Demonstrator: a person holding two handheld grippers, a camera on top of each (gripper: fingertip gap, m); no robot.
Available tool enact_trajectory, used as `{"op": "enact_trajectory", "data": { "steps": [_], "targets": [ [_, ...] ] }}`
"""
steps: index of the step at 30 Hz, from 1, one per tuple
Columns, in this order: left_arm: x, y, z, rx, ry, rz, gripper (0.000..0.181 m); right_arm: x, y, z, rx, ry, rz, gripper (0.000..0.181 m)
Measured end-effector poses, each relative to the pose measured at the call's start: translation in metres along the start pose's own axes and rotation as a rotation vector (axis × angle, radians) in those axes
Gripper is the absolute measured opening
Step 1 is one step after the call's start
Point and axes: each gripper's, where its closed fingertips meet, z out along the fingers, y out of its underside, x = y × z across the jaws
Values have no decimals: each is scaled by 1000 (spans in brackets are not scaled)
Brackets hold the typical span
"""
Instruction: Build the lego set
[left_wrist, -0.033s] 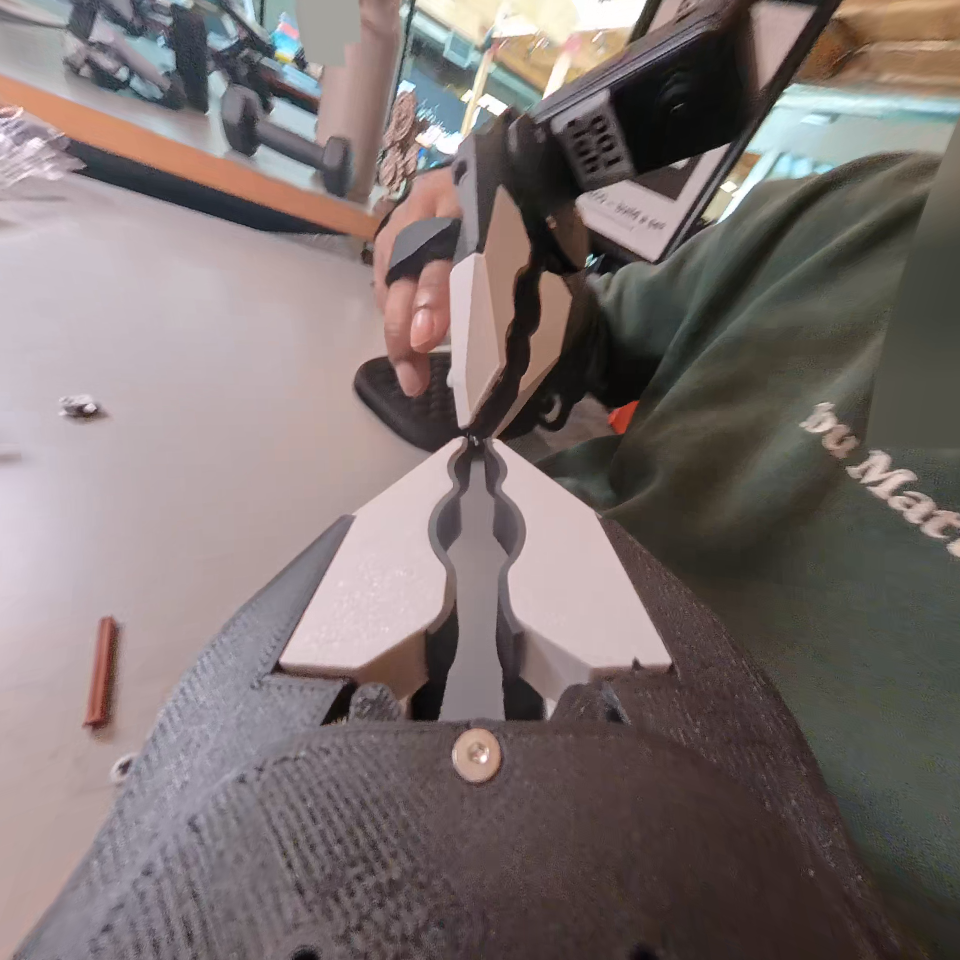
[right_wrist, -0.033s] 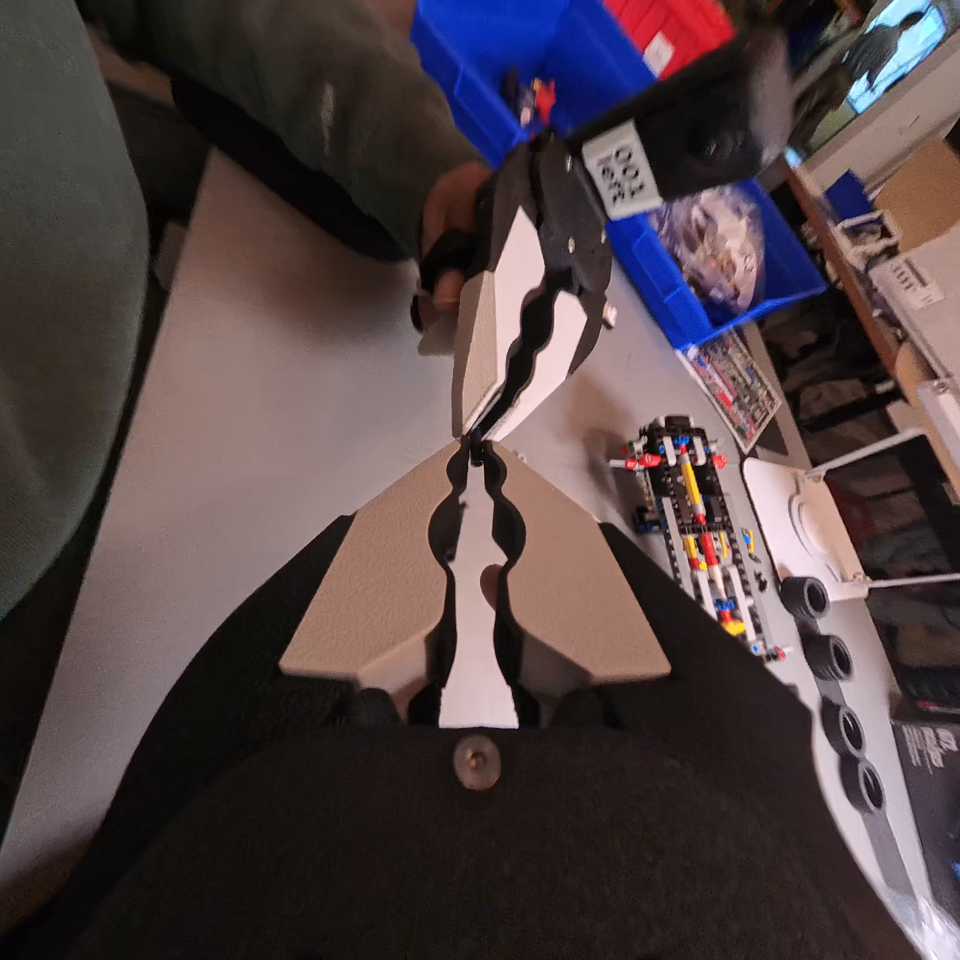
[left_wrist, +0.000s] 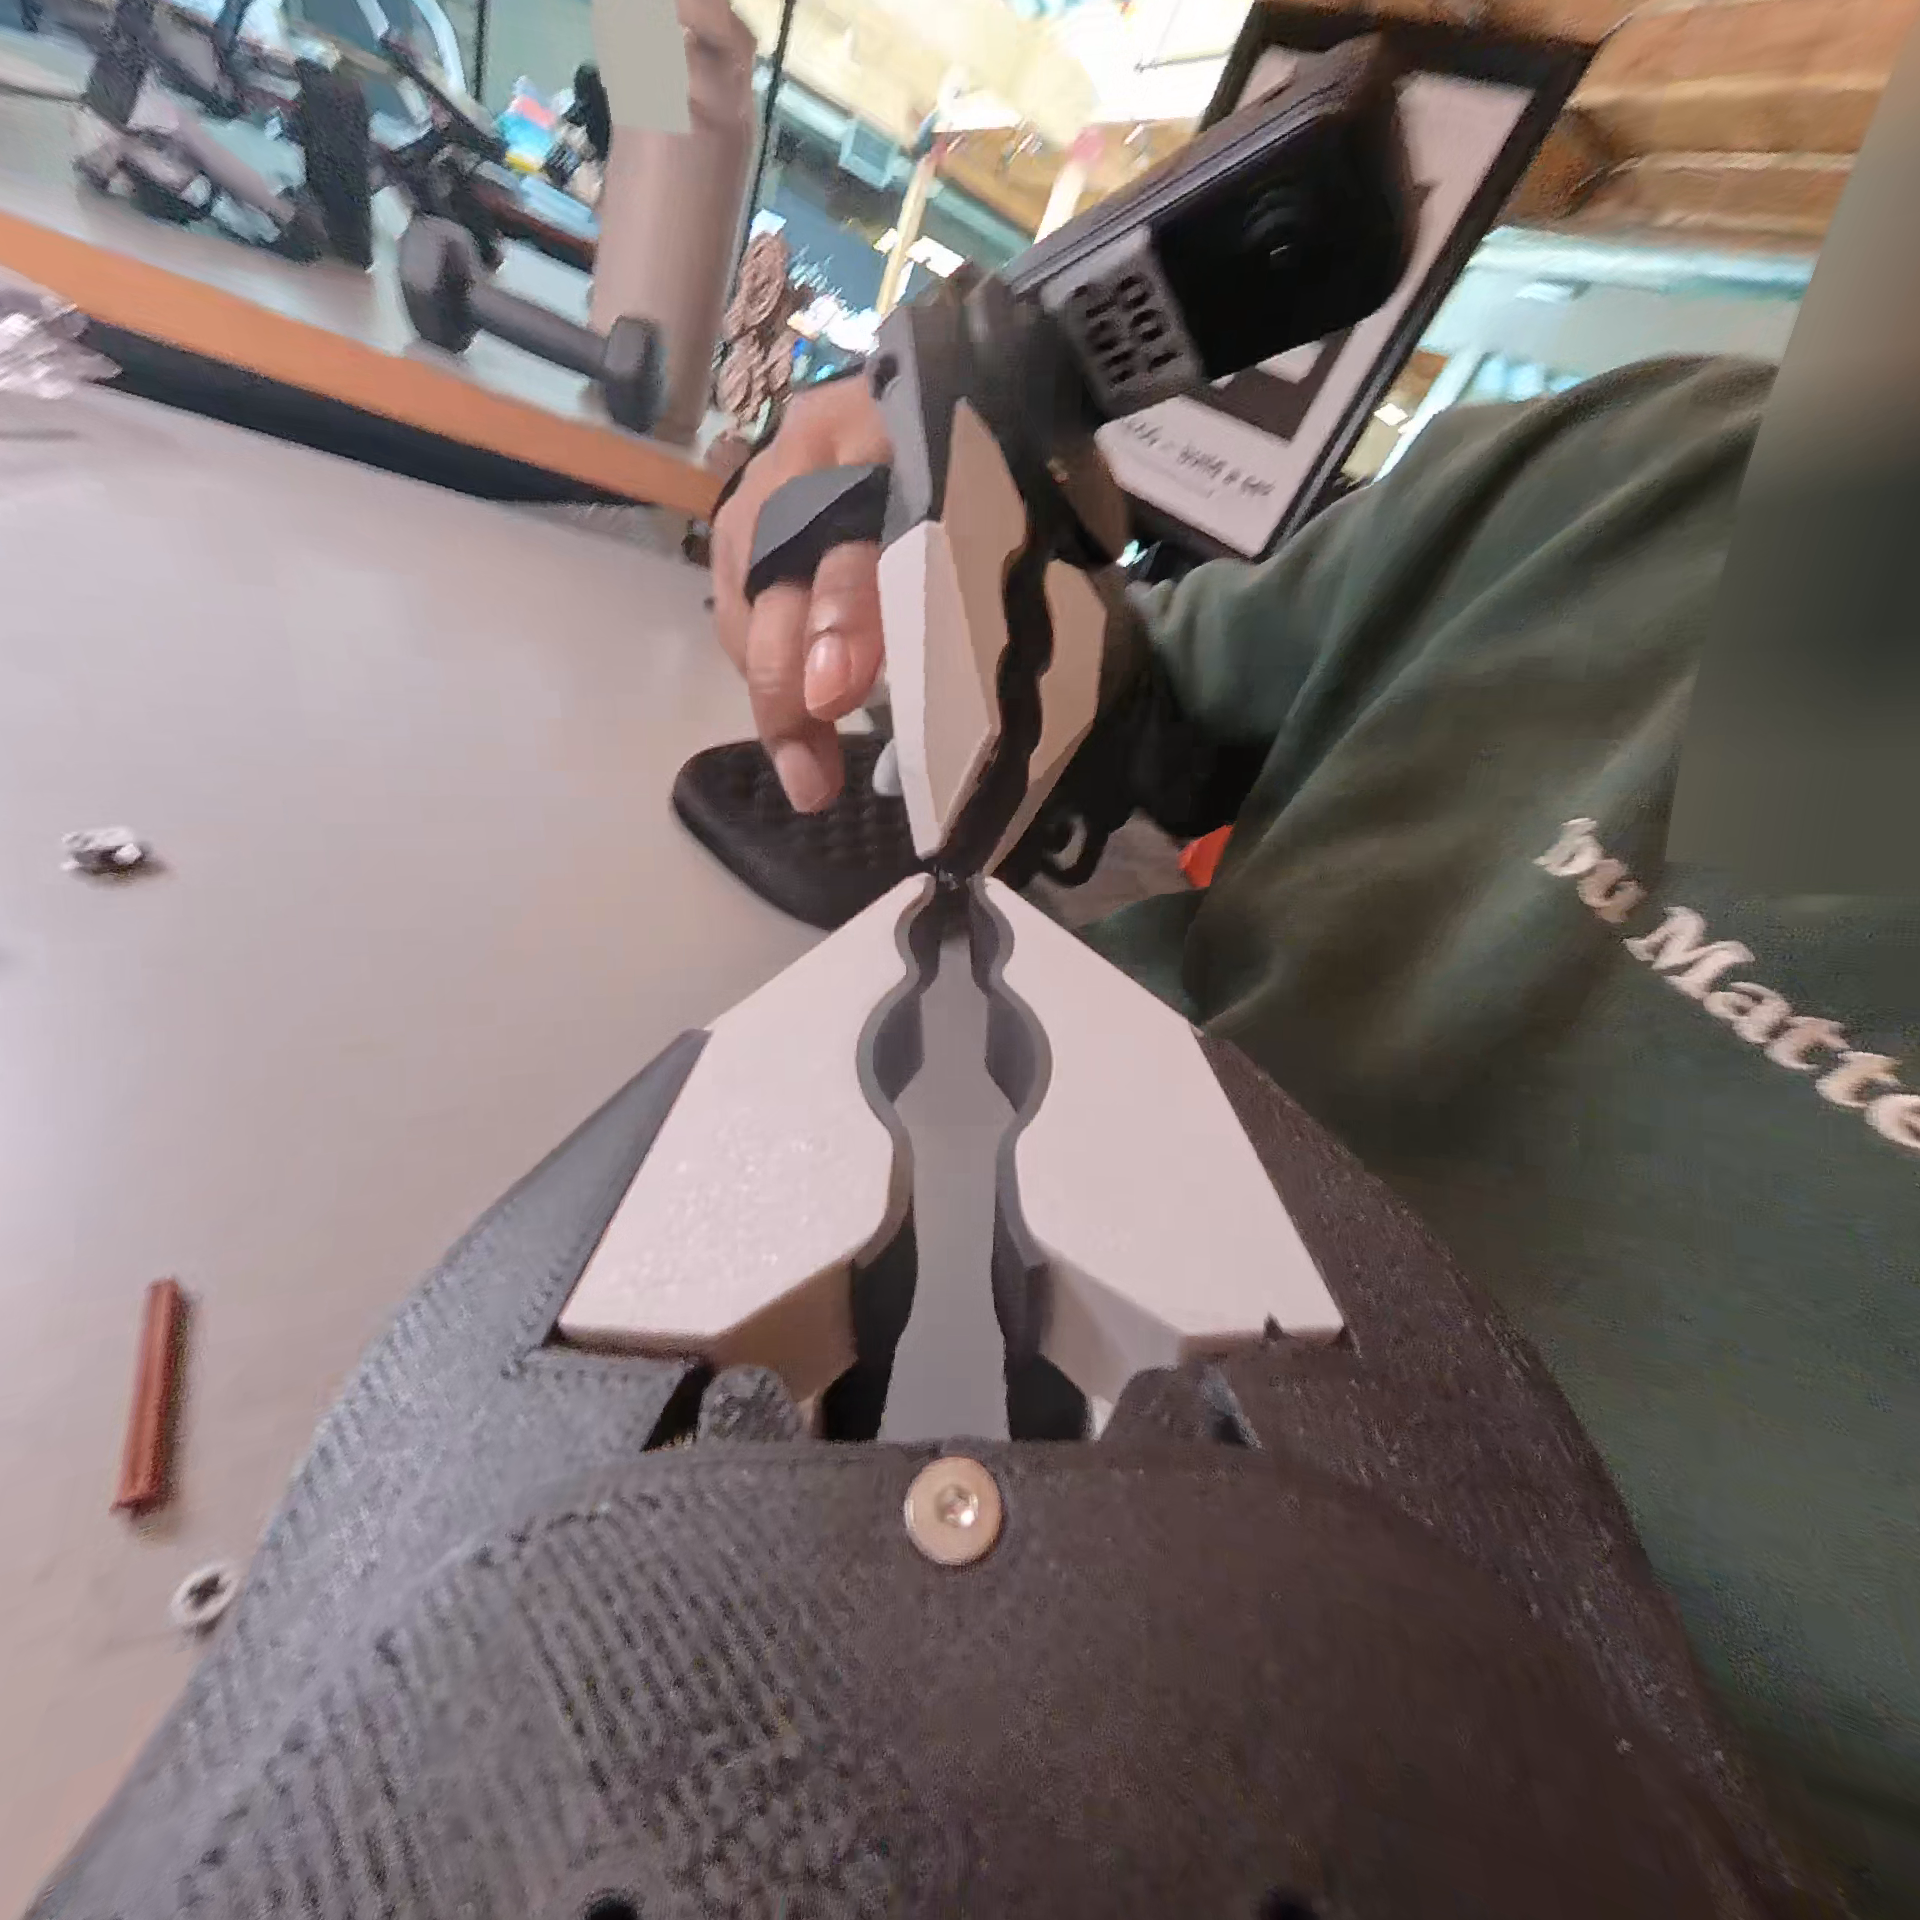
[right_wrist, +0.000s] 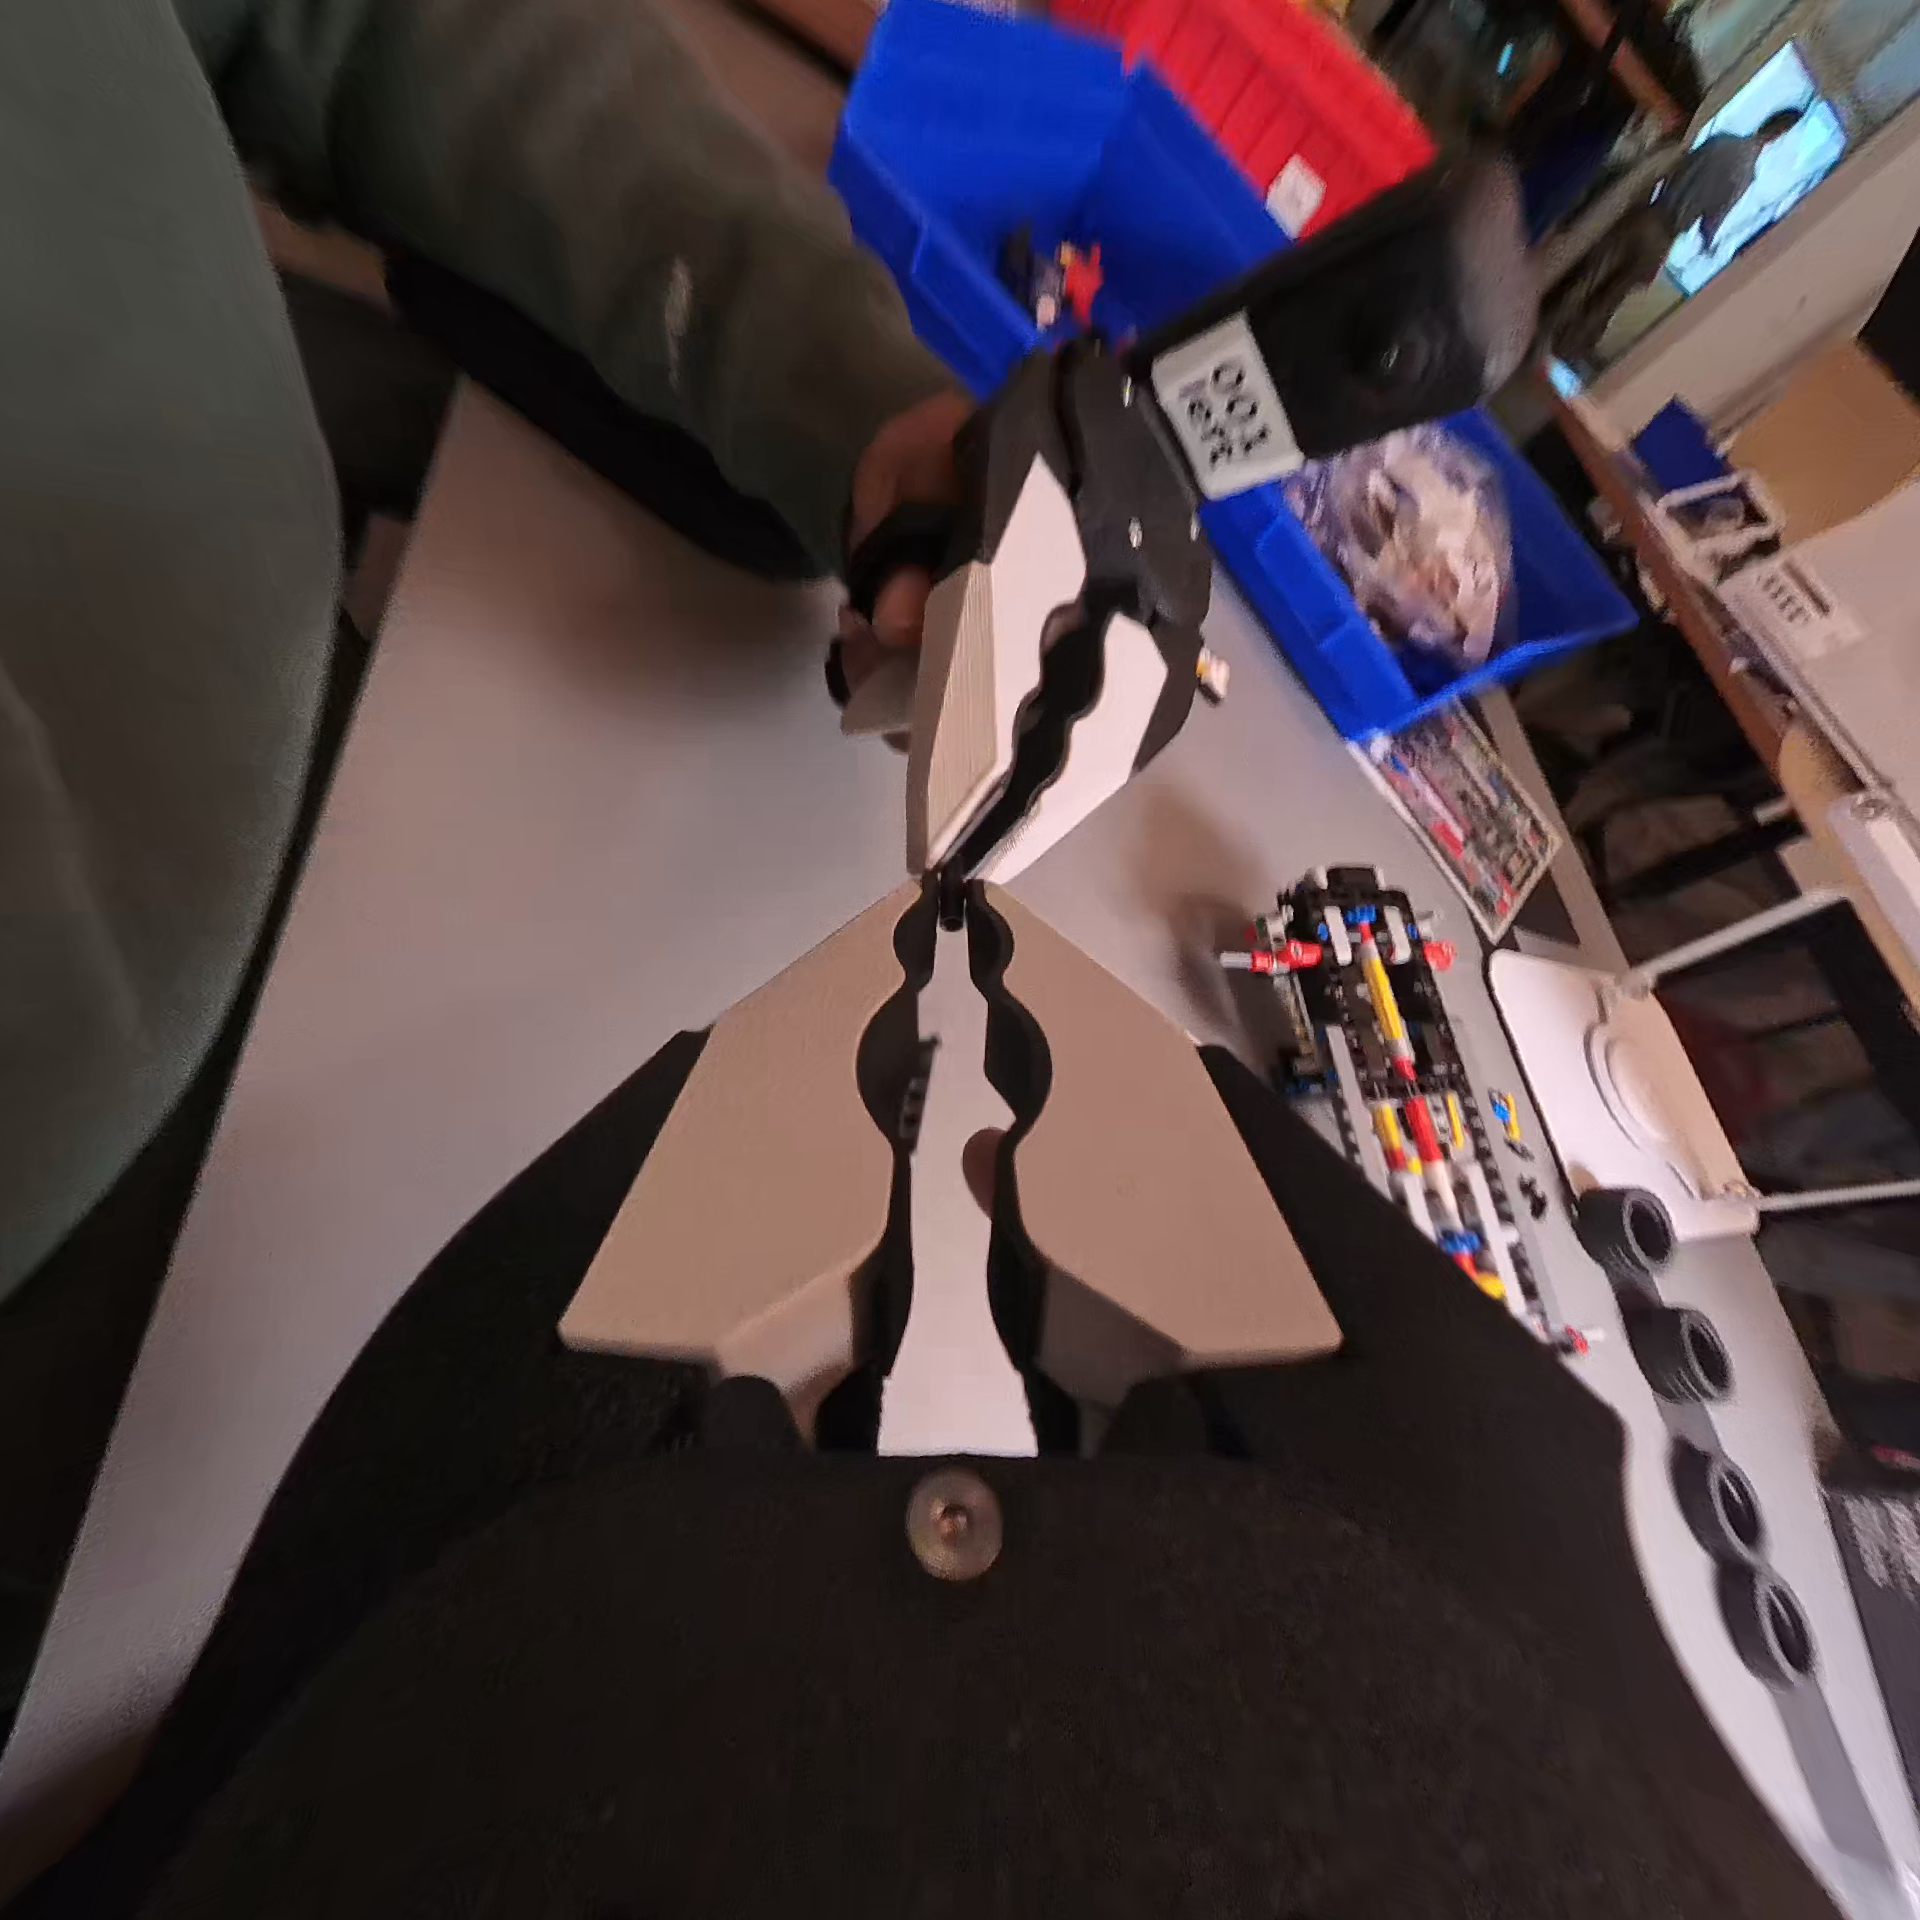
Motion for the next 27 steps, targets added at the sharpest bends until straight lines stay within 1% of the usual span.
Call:
{"op": "enact_trajectory", "data": {
  "steps": [2,5,14,17,19,21,23,25,27],
  "targets": [
    [12,-8,-1,52,75,-2,2,-2,-13,-5,94,-11,28,2],
    [22,-13,-2,87,140,-14,2,-4,-23,-8,157,-14,38,3],
    [28,-20,-4,145,195,-56,2,0,-34,-11,210,40,37,1],
    [26,-20,-4,145,184,-62,2,1,-32,-10,193,31,63,1],
    [21,-18,-4,124,147,-52,3,3,-27,-9,155,13,87,1],
    [8,-14,-7,70,44,-1,13,6,-16,-8,79,-9,103,1],
    [-17,1,-15,-67,-140,100,20,11,6,-6,-58,-53,122,0],
    [-42,24,-26,-237,-305,203,25,11,35,-2,-222,-129,131,0],
    [-58,48,-30,-369,-381,237,26,7,59,4,-358,-224,131,0]
  ]
}}
